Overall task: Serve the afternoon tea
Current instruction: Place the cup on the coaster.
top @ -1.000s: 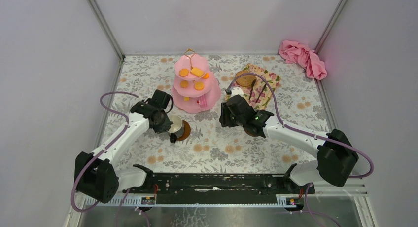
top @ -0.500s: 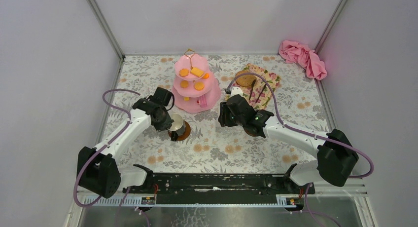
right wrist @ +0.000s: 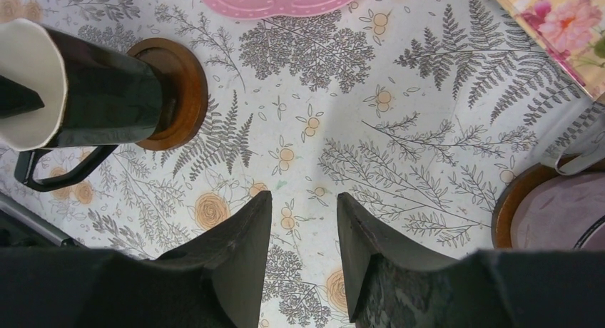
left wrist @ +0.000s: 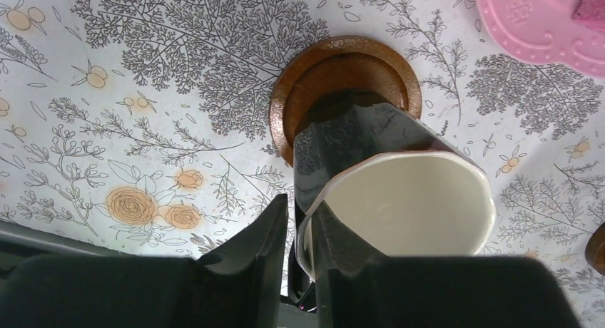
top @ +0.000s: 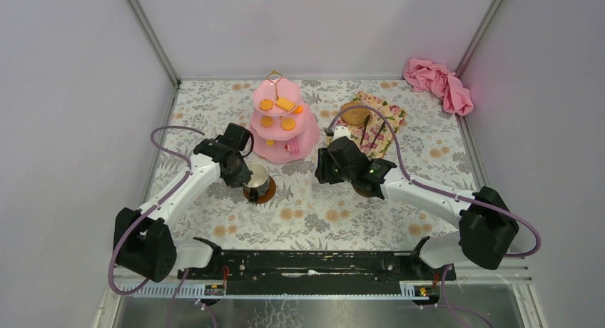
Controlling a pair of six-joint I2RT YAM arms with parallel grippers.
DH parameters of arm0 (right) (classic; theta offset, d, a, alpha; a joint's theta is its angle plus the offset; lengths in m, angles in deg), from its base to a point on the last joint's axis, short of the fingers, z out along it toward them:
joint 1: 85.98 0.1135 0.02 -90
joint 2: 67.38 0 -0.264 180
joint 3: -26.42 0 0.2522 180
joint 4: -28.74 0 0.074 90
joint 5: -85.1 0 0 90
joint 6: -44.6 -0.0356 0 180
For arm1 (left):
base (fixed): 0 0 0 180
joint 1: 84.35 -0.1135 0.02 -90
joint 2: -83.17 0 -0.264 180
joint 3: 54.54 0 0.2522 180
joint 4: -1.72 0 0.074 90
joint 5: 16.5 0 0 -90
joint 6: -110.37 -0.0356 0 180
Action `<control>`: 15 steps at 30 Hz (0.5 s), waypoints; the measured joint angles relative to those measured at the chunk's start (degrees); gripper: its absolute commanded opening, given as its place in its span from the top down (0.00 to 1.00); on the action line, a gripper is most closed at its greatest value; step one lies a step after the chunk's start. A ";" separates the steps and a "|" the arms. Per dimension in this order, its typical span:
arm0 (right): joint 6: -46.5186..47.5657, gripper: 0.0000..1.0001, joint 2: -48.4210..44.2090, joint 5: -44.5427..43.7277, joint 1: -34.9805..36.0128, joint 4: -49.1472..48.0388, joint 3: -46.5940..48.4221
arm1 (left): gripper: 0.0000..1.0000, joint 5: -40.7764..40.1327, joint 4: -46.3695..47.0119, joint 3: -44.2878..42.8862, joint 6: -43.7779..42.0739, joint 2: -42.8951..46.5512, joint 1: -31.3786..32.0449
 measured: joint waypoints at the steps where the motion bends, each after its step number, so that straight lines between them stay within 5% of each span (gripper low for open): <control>1: 0.00 0.54 0.00 0.24 0.00 -0.04 0.00 | 0.68 0.13 -0.04 -0.37 -0.11 -0.17 0.00; 15: 0.00 0.54 0.04 1.60 0.04 -1.25 -0.04 | 0.49 0.26 -0.90 -2.73 -0.37 -0.15 0.00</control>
